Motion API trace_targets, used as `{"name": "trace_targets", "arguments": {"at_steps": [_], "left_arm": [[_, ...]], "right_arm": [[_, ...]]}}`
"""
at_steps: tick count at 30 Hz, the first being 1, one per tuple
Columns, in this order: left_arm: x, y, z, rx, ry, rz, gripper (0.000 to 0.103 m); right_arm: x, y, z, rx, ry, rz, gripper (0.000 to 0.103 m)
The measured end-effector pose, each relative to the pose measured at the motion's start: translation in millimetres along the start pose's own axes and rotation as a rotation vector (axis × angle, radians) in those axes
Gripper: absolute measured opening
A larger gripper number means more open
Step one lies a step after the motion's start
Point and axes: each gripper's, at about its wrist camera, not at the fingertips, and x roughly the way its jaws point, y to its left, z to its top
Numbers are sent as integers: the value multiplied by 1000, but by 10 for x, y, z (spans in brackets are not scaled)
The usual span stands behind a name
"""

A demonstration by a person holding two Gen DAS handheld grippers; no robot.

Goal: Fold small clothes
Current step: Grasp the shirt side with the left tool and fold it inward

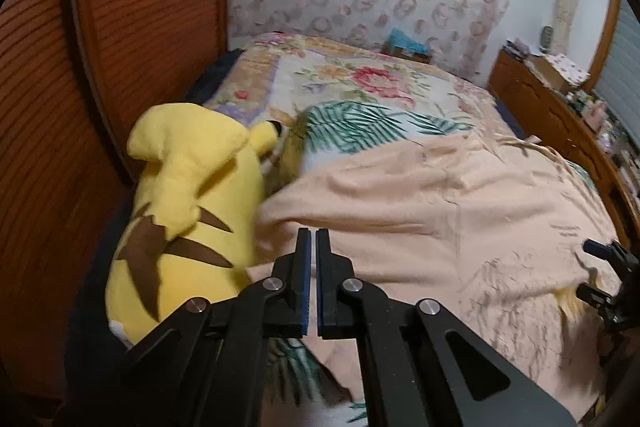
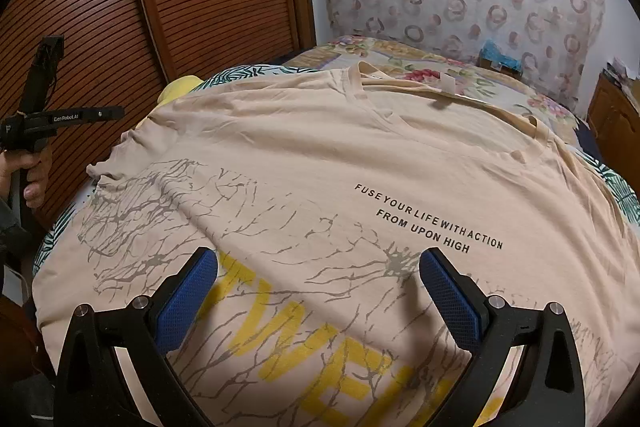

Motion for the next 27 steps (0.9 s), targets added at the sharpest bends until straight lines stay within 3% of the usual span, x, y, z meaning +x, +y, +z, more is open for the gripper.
{"name": "trace_targets", "arguments": {"at_steps": [2,4,8,10,12,13,14,15,16,22,27], "left_arm": [[39,37,-11,-15,26,36,16],[105,139,-59,-55,55,36,45],[314,253,-210,-119,150,-21,48],[336,291,-253,-153,142,-48,49],[355,343,-250,-198,149,-77,49],[361,352,-248,-209,147,-98,43],[363,337,-249,-203,143,-134,35],[348,328,-243,-197,134,-158,18],[330,294,-234,-186,121,-150,8],[60,-27,-125,-66,29,-95,5],[-195,-533,152,49,-30,-191,4]], "right_arm": [[-6,-26,1,-2,0,0,101],[-14,-34,-9,-5,-1,-1,101],[-34,-28,-22,-9,-2,-4,101],[-37,-30,-17,-8,-2,-2,101],[-36,-31,-17,-7,-2,-1,101],[-38,-31,-19,-6,-1,0,101],[-42,-40,-11,-5,-1,2,101],[-45,-42,-14,-3,-1,3,101],[-48,-44,-16,-1,-1,3,101],[-52,-76,-11,7,0,11,101],[-52,-80,-9,7,1,11,101]]}}
